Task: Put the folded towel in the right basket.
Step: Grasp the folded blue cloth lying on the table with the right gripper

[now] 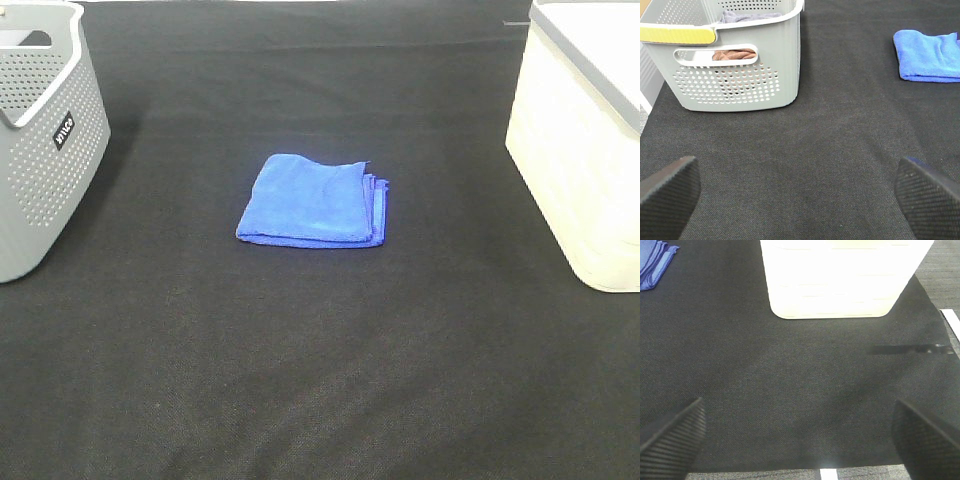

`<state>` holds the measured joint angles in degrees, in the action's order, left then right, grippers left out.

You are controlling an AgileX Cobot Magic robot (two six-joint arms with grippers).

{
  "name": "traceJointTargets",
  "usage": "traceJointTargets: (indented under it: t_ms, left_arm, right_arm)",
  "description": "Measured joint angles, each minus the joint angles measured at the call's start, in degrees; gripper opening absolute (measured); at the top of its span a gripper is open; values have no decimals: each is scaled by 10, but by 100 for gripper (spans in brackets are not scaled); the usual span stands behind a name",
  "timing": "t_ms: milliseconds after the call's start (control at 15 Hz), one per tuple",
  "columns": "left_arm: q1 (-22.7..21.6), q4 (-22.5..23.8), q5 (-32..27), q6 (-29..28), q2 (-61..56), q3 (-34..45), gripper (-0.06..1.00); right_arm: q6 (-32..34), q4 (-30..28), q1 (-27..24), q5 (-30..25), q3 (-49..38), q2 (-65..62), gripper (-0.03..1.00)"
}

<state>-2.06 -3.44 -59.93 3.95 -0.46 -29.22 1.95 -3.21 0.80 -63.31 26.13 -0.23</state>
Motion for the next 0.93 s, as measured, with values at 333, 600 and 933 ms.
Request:
traceJointTargets:
  t_ms: [333, 600, 933]
  left_arm:
    - [0, 0, 0, 0, 0, 0, 99]
    - [0, 0, 0, 0, 0, 0, 99]
    - [0, 0, 0, 0, 0, 0, 99]
  right_arm:
    - [0, 0, 0, 0, 0, 0, 97]
    - [0, -1, 0, 0, 0, 0, 97]
    - [0, 7, 0, 0, 46, 99, 96]
